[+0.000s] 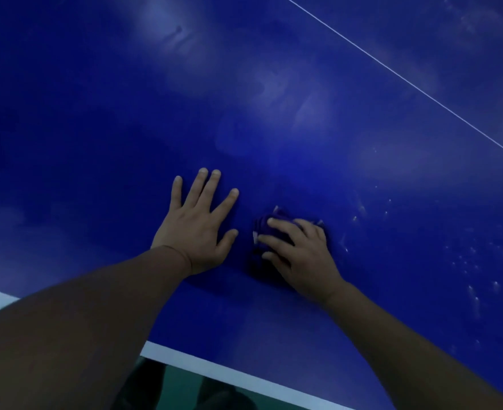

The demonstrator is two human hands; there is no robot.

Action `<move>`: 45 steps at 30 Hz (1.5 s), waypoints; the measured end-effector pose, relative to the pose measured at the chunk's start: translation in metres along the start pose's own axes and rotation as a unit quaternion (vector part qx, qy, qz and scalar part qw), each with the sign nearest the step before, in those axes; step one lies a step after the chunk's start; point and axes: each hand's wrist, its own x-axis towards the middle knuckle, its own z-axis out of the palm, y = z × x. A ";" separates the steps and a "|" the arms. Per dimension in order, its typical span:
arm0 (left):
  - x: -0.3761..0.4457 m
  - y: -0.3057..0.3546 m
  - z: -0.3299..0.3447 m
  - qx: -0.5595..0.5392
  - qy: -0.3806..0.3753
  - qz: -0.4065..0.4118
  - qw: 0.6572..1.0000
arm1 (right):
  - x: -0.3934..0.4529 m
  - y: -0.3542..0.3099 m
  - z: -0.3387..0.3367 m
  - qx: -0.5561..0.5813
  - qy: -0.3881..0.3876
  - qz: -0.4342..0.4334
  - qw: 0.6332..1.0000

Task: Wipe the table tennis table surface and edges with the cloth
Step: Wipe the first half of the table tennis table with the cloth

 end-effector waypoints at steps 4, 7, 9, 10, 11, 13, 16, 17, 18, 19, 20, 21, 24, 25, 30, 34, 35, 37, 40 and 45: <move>-0.002 -0.001 -0.003 -0.015 -0.002 0.006 1.000 | 0.028 -0.002 -0.004 0.019 0.003 0.132 0.991; -0.002 -0.003 -0.008 -0.046 -0.012 0.015 0.999 | 0.009 -0.032 0.006 0.032 0.007 0.120 0.992; -0.002 -0.006 -0.012 -0.056 -0.026 0.014 0.998 | -0.017 -0.038 0.010 0.024 0.012 0.037 0.999; -0.003 -0.006 -0.014 -0.054 -0.036 0.014 0.998 | -0.025 -0.034 0.008 0.020 0.009 0.010 1.000; -0.004 -0.006 -0.015 -0.045 -0.043 0.014 0.998 | -0.028 -0.027 0.005 0.014 0.003 -0.004 1.000; -0.015 -0.003 -0.015 -0.021 -0.042 0.015 0.999 | -0.022 -0.018 -0.001 0.002 -0.011 0.016 1.000; -0.048 0.011 -0.003 -0.023 -0.011 -0.013 1.000 | 0.000 -0.020 -0.002 0.018 -0.009 0.134 0.991; -0.059 0.015 0.003 -0.023 -0.005 -0.027 0.999 | 0.004 -0.027 0.000 0.028 -0.003 0.162 0.986; -0.069 0.018 0.009 -0.017 -0.004 -0.037 0.999 | 0.004 -0.037 0.004 0.034 0.005 0.172 0.985; -0.075 0.019 0.015 -0.007 -0.003 -0.040 0.999 | -0.002 -0.047 0.009 0.035 0.012 0.161 0.986; -0.077 0.018 0.020 0.003 0.003 -0.039 0.999 | -0.013 -0.056 0.013 0.035 0.016 0.134 0.990; -0.077 0.017 0.023 0.007 0.010 -0.036 0.999 | -0.026 -0.061 0.017 0.029 0.018 0.096 0.995; -0.074 0.015 0.025 0.007 0.020 -0.029 0.999 | -0.053 -0.049 0.016 0.002 0.023 -0.011 1.000; -0.074 0.016 0.025 0.005 0.023 -0.029 0.999 | -0.054 -0.041 0.012 -0.007 0.020 -0.026 0.999; -0.074 0.016 0.026 0.006 0.025 -0.026 0.999 | -0.018 -0.038 0.002 0.017 0.013 0.127 0.992; -0.074 0.014 0.023 0.006 0.016 -0.015 1.000 | -0.033 -0.078 0.019 0.020 0.034 0.123 0.992; -0.074 0.014 0.022 0.004 0.014 -0.015 1.000 | -0.045 -0.083 0.022 0.015 0.037 0.087 0.995; -0.075 0.015 0.022 0.001 0.009 -0.013 1.000 | -0.063 -0.078 0.022 0.000 0.037 0.020 0.999; -0.075 0.015 0.020 -0.004 0.006 -0.014 1.000 | -0.060 -0.055 0.011 -0.034 0.015 -0.022 0.999; -0.076 0.013 0.014 -0.035 0.007 -0.010 0.999 | -0.029 -0.057 0.003 -0.002 0.010 0.125 0.992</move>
